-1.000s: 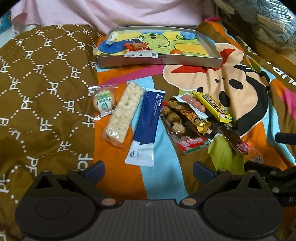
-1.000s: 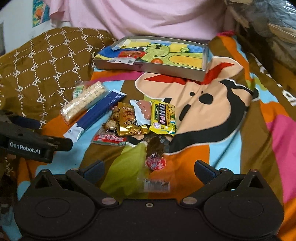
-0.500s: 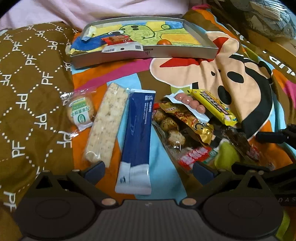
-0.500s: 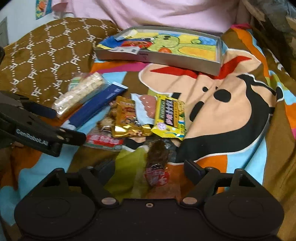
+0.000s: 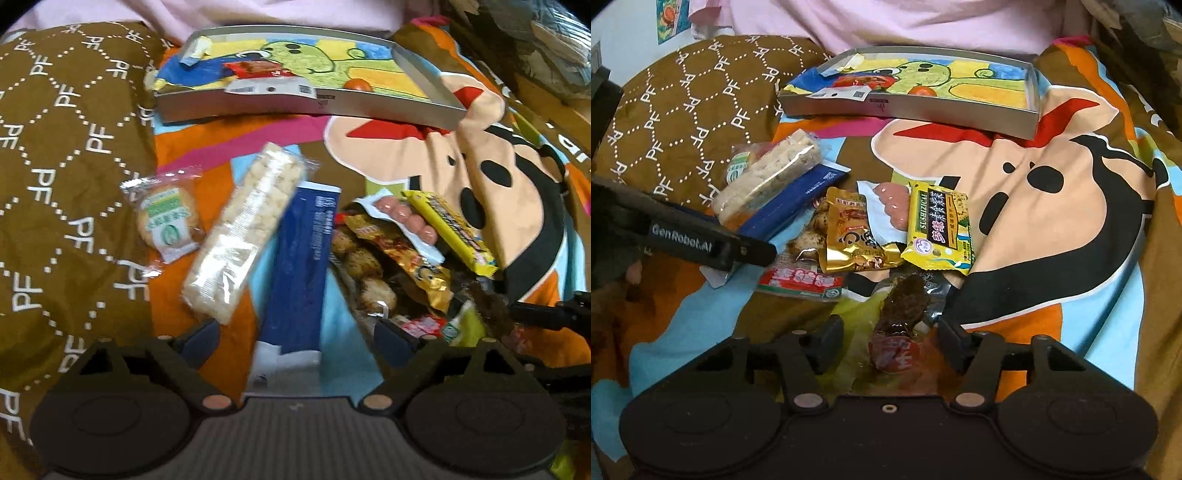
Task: Organize snacks
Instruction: 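Lower the left gripper onto the blue stick packet while the right gripper approaches the chocolate treat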
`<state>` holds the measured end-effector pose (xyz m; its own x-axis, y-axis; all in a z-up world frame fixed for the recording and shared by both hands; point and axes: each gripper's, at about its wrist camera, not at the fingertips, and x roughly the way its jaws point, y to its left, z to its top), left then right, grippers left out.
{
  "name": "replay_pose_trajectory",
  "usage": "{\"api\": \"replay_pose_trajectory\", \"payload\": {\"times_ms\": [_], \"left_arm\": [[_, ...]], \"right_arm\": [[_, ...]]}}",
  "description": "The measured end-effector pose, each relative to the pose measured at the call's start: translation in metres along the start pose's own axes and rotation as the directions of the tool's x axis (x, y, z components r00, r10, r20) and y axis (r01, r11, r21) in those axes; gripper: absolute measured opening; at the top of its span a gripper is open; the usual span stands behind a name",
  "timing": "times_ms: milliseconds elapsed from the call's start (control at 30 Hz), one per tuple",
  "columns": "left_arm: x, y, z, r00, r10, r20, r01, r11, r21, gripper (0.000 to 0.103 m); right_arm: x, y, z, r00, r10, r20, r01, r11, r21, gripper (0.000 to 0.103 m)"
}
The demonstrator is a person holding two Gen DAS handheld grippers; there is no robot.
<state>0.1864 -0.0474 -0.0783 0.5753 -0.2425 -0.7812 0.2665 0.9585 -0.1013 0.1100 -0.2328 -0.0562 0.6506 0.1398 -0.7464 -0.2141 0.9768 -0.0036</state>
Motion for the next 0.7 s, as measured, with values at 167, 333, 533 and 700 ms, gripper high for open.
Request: {"api": "replay_pose_trajectory", "payload": {"times_ms": [167, 333, 533, 700], "left_arm": [[0.007, -0.009, 0.003, 1.0, 0.008, -0.003, -0.008, 1.0, 0.023, 0.092], [0.015, 0.002, 0.011, 1.0, -0.002, -0.03, 0.0, 0.999, -0.045, 0.087], [0.011, 0.008, 0.009, 0.998, -0.04, -0.041, 0.037, 0.997, -0.066, 0.055], [0.004, 0.005, 0.001, 0.995, -0.075, -0.064, 0.07, 0.994, -0.079, 0.04]], "right_arm": [[-0.001, -0.003, 0.0, 1.0, -0.011, 0.008, 0.011, 1.0, 0.017, 0.06], [0.001, -0.003, -0.001, 1.0, -0.015, 0.004, 0.015, 1.0, 0.022, 0.06], [-0.003, 0.006, -0.003, 1.0, 0.004, 0.014, -0.004, 1.0, -0.009, 0.054], [-0.007, 0.006, -0.002, 0.999, 0.034, 0.005, -0.034, 0.999, 0.019, 0.052]]}}
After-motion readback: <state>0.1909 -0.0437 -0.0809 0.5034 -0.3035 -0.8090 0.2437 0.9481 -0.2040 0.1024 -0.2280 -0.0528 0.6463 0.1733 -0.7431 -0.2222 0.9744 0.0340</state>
